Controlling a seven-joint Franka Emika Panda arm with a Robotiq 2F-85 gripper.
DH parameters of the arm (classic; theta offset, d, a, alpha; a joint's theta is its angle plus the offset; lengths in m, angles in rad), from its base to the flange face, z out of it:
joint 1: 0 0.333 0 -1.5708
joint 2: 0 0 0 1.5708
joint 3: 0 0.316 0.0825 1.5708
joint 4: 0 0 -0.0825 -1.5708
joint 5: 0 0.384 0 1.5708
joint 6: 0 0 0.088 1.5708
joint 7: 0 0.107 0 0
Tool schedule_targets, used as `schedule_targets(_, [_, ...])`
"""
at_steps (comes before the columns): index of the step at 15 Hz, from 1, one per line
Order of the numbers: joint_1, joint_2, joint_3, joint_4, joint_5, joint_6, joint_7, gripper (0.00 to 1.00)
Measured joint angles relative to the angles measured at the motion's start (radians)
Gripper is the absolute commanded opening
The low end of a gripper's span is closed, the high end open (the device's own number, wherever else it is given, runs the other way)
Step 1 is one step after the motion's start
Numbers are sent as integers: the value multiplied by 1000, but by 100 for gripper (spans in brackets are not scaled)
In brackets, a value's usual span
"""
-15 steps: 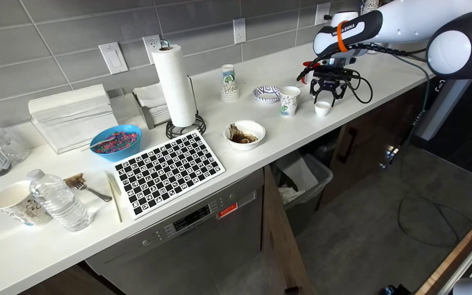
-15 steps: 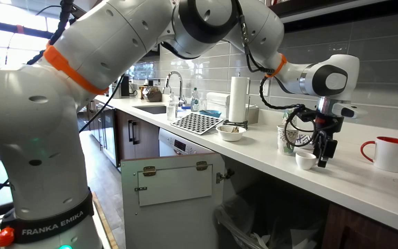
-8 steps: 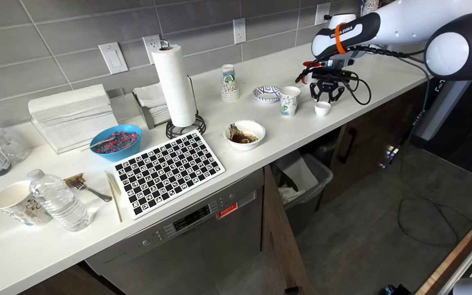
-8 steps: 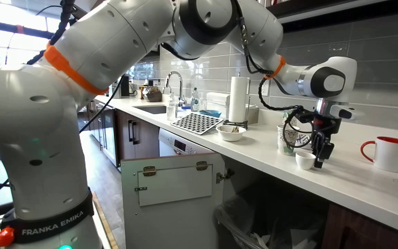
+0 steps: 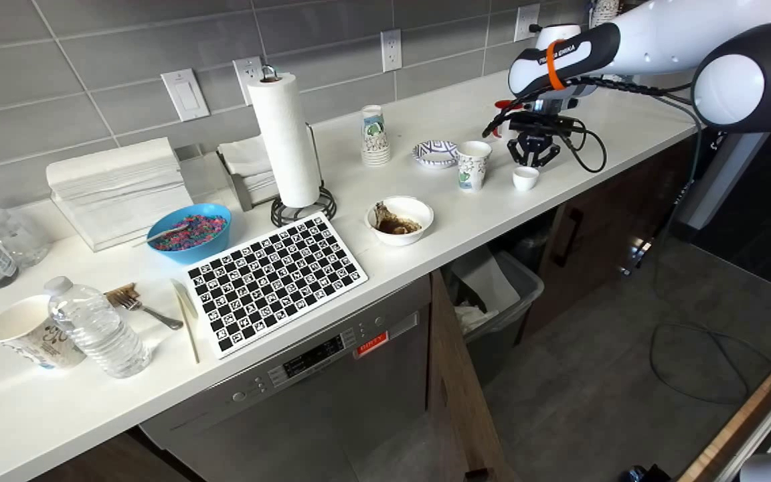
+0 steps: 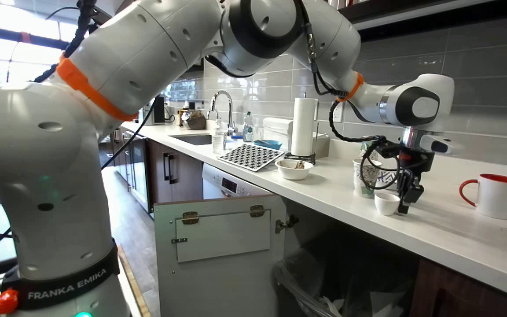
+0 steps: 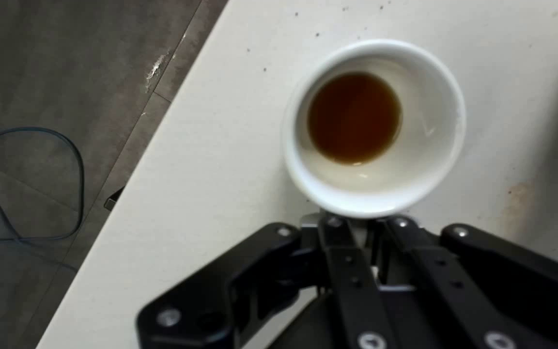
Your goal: Pour the contents in the white mug into the coffee cup.
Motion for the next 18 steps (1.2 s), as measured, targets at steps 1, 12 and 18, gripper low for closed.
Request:
schedule_targets(1, [0, 0, 0, 0, -1, 0, 0, 3])
schedule_targets(12, [-5, 1, -8, 36, -6, -10, 11, 3])
schedule_targets(18, [-5, 1, -13, 120, -28, -78, 13, 3])
